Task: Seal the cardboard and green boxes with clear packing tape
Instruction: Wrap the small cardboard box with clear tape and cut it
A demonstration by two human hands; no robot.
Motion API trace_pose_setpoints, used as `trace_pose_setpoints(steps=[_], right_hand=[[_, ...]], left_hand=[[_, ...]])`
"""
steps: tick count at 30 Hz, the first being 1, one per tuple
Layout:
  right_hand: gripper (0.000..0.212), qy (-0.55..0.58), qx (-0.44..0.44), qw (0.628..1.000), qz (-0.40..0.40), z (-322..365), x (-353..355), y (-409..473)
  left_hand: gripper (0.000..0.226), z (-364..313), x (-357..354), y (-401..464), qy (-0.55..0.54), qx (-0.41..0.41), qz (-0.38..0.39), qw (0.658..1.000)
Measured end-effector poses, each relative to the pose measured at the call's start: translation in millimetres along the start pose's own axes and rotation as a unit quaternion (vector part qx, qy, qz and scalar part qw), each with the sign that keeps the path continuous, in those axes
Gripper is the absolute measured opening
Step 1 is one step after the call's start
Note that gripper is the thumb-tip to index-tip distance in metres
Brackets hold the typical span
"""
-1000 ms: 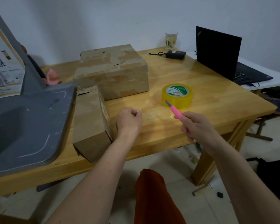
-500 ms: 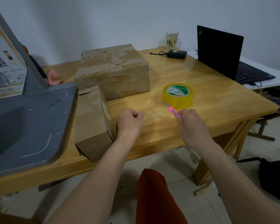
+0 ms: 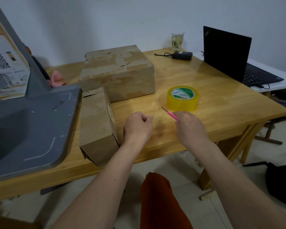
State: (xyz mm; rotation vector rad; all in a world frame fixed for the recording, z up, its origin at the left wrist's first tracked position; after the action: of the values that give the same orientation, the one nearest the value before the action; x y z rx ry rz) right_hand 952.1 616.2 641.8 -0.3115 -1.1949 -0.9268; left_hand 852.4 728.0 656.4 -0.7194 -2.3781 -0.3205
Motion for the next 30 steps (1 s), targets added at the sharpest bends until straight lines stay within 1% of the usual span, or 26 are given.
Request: trace_pose_setpoints(steps=[7, 14, 16, 19, 22, 25, 30], right_hand=[[0.034, -0.010, 0.005, 1.000, 0.013, 8.0, -5.0, 4.0], [0.034, -0.015, 0.002, 1.000, 0.013, 11.7, -4.5, 2.6], [0.035, -0.005, 0.009, 1.000, -0.010, 16.1, -0.8, 2.8], [0.036, 0.016, 0.024, 0.997, -0.071, 23.3, 7.4, 2.3], [0.033, 0.022, 0.032, 0.997, -0.071, 24.2, 8.2, 1.8], [0.030, 0.043, 0.009, 0.997, -0.071, 17.8, 6.9, 1.7], [0.020, 0.037, -0.042, 0.992, -0.114, 7.4, 11.9, 11.7]], left_hand=[[0.024, -2.8, -2.3, -3.2, 0.014, -0.013, 0.007, 1.000], [0.023, -0.8, 3.4, -4.0, -0.013, -0.015, -0.008, 1.000], [0.023, -0.1, 2.9, -5.7, -0.006, -0.016, -0.001, 1.000], [0.026, 0.7, 3.0, -7.8, 0.000, -0.016, 0.003, 1.000], [0.026, 2.0, 4.1, -7.5, -0.009, -0.013, -0.001, 1.000], [0.022, 4.3, 5.5, -7.4, -0.015, -0.011, -0.005, 1.000], [0.021, 7.0, 6.3, -10.2, -0.037, 0.001, -0.008, 0.999]])
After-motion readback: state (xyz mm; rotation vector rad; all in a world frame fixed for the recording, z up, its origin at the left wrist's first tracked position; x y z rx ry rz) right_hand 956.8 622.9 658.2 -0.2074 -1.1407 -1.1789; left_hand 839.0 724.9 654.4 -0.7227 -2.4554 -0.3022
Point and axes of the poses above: each hand's wrist, its own y-axis towards the middle knuckle, its own x-axis out of the back of the hand, z = x × y, the point moved 1 cm from there along y, towards the middle knuckle, and after that the axes turned 2 degrees about -x, right-handed, at the moved point
